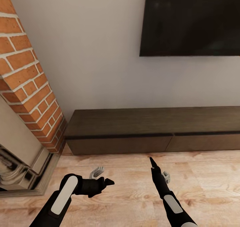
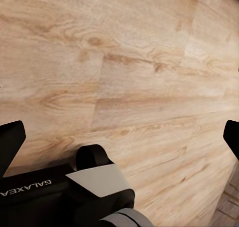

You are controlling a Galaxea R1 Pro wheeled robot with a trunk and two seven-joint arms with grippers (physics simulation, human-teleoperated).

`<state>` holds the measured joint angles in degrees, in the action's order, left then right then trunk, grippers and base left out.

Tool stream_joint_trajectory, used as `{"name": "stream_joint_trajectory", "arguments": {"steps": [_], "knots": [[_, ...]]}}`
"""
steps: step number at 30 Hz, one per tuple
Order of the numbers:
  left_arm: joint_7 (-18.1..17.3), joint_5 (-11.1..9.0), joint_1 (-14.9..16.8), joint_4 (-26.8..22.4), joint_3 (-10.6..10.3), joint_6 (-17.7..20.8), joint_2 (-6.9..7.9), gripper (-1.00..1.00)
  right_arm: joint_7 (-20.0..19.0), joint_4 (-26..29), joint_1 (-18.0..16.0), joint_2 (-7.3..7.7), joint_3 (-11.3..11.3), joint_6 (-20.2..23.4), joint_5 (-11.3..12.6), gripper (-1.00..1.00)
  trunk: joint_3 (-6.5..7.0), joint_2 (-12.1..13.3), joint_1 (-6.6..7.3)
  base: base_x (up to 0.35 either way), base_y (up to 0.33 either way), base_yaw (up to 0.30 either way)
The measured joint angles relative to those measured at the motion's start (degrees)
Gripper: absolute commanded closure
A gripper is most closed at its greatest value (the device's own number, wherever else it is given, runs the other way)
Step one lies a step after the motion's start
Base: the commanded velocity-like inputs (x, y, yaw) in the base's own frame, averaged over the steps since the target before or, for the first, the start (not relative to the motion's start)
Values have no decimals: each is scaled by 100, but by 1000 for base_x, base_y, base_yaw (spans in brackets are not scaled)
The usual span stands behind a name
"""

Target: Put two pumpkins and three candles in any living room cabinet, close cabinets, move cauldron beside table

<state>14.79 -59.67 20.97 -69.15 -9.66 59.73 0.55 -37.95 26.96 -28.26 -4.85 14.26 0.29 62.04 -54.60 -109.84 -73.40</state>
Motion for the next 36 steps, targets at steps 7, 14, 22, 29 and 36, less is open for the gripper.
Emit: {"name": "stream_joint_trajectory", "arguments": {"steps": [7, 14, 22, 29, 36], "knots": [[0, 0, 0, -14, 1, 0, 2, -100, -13, -9, 0, 5, 8, -6, 8, -100, -126, -281, -154, 0, 0, 0], [0, -539, 0, -143, 8, 13, 164, -100, -390, -21, 10, -17, 7, 5, 23, -100, -251, -562, -308, 0, 0, 0], [2, -3126, 0, -589, -194, 12, 1739, -100, -717, -402, 9, -9, 32, 3, 14, -100, -395, -882, -483, 0, 0, 0], [1, -3543, -1, -997, -686, 12, 1933, -100, -730, -431, 8, -22, 28, 2, 13, -100, -521, -1163, -637, 0, 0, 0], [-22, -3575, -1, -1136, -957, -3, 1888, -100, -740, -432, 10, -23, 26, 2, 21, -100, -646, -1444, -791, 0, 0, 0]]}}
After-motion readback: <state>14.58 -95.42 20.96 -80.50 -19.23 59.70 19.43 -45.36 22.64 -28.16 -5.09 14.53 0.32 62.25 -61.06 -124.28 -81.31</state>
